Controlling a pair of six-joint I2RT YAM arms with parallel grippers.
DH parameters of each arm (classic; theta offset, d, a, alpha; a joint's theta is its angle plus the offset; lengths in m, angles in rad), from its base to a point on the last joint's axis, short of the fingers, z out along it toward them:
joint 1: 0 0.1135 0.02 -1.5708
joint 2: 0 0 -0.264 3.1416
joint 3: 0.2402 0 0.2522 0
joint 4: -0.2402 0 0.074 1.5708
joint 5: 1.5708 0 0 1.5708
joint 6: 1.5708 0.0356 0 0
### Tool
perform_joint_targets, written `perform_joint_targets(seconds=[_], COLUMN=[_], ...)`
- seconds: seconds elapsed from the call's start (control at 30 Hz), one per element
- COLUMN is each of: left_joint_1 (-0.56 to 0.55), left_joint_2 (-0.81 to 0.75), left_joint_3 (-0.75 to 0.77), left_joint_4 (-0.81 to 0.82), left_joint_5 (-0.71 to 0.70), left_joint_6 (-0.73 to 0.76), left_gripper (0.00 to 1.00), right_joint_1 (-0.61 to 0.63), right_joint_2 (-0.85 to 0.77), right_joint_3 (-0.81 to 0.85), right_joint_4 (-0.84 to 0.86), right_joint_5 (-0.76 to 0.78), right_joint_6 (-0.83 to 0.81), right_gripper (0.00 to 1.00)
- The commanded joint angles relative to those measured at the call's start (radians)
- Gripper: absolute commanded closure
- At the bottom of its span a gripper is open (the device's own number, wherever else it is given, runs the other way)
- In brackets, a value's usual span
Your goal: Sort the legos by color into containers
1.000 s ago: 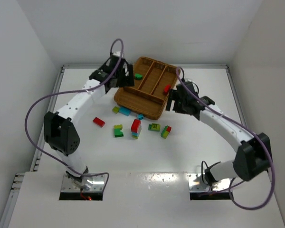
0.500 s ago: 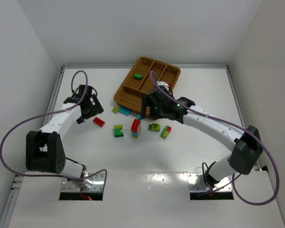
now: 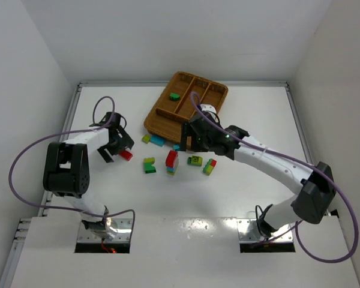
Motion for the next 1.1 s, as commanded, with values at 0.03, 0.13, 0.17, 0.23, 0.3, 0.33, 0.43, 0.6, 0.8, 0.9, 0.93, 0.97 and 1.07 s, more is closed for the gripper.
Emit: perform_joint_targets(seconds=[0.03, 0.13, 0.17, 0.23, 0.3, 0.33, 0.43, 0.6, 0.8, 0.9, 0.93, 0.97, 1.07], left_joint_1=[0.003, -0.006, -0.017, -0.017, -0.017, -0.017, -0.026, -0.118, -0.257, -0.308, -0.338, -0.354, -0.402], left_joint_2=[0.046, 0.086, 0.098, 0.098, 0.098, 0.085, 0.025, -0.038, 0.093, 0.212, 0.244, 0.279, 0.438], left_joint_3=[0.013, 0.023, 0.023, 0.023, 0.033, 0.042, 0.075, 0.270, 0.540, 0.677, 0.748, 0.790, 0.988], left_joint_4=[0.070, 0.079, 0.091, 0.104, 0.104, 0.104, 0.093, 0.073, 0.096, 0.134, 0.152, 0.166, 0.179], left_joint_5=[0.006, 0.021, 0.031, 0.043, 0.058, 0.067, 0.080, 0.132, 0.268, 0.342, 0.342, 0.351, 0.394], left_joint_6=[-0.056, -0.066, -0.066, -0.057, -0.047, -0.047, -0.024, 0.075, 0.120, 0.120, 0.120, 0.120, 0.099], left_gripper=[0.03, 0.11, 0.18, 0.23, 0.38, 0.44, 0.66, 0.75, 0.77, 0.77, 0.77, 0.77, 0.77], right_joint_1=[-0.002, -0.002, -0.002, -0.002, -0.002, -0.012, -0.021, -0.081, -0.151, -0.151, -0.151, -0.151, -0.151], right_joint_2=[-0.042, -0.033, -0.033, -0.022, -0.022, -0.022, -0.022, -0.056, -0.157, -0.212, -0.229, -0.266, -0.329], right_joint_3=[-0.008, 0.002, 0.002, 0.012, 0.012, 0.012, 0.012, -0.010, -0.067, -0.067, -0.067, -0.083, -0.125], right_joint_4=[0.005, 0.004, 0.004, 0.004, 0.004, -0.005, -0.005, -0.043, -0.072, -0.106, -0.117, -0.117, -0.117], right_joint_5=[0.046, 0.046, 0.046, 0.046, 0.046, 0.046, 0.072, 0.118, 0.218, 0.334, 0.383, 0.402, 0.473], right_joint_6=[-0.002, -0.024, -0.024, -0.024, -0.024, -0.024, -0.024, -0.015, 0.028, 0.048, 0.048, 0.059, 0.082], right_gripper=[0.10, 0.10, 0.10, 0.10, 0.10, 0.10, 0.10, 0.10, 0.10, 0.10, 0.10, 0.10, 0.10])
